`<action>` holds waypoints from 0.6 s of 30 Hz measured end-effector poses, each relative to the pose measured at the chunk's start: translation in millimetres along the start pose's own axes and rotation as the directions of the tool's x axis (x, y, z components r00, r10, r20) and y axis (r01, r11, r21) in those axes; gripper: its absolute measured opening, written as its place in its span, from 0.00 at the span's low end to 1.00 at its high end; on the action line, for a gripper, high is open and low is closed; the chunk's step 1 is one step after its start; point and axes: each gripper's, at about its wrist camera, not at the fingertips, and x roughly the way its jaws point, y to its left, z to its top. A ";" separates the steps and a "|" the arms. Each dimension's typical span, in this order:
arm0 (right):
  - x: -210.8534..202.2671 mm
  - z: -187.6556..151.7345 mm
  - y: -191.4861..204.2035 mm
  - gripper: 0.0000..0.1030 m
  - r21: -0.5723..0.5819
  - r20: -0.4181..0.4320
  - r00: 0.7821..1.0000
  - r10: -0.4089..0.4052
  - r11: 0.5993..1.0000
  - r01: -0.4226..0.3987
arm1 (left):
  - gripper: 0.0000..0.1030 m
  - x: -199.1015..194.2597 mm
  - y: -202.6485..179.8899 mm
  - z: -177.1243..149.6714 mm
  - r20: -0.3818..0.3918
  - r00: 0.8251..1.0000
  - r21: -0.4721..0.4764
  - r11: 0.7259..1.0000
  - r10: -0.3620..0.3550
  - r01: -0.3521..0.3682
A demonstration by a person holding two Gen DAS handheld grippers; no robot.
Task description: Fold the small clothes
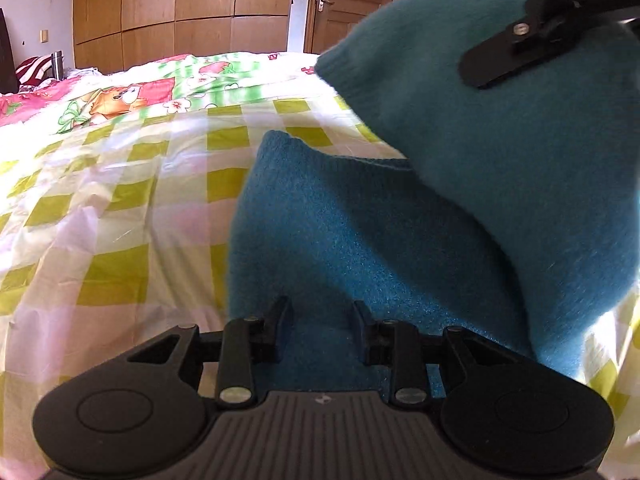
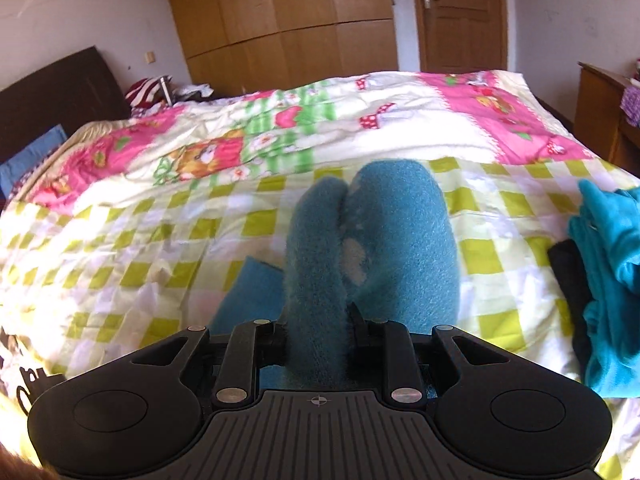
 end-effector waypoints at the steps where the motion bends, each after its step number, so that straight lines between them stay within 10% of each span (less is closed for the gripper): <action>1: 8.6 -0.7 10.5 0.23 -0.015 -0.013 1.000 0.006 1.000 -0.007 | 0.42 0.6 1.3 -0.5 -0.002 1.000 -0.006 1.000 -0.005 0.005; 13: 65.3 -28.7 89.1 0.23 -0.220 -0.115 0.992 -0.058 0.975 0.031 | 0.42 -4.8 11.4 0.9 -0.009 0.999 -0.065 0.997 -0.053 0.052; 18: 64.6 -24.0 85.8 0.37 -0.153 -0.118 0.993 -0.016 0.988 -0.003 | 0.46 -42.4 45.3 -6.2 0.024 0.989 -0.255 0.956 -0.146 0.147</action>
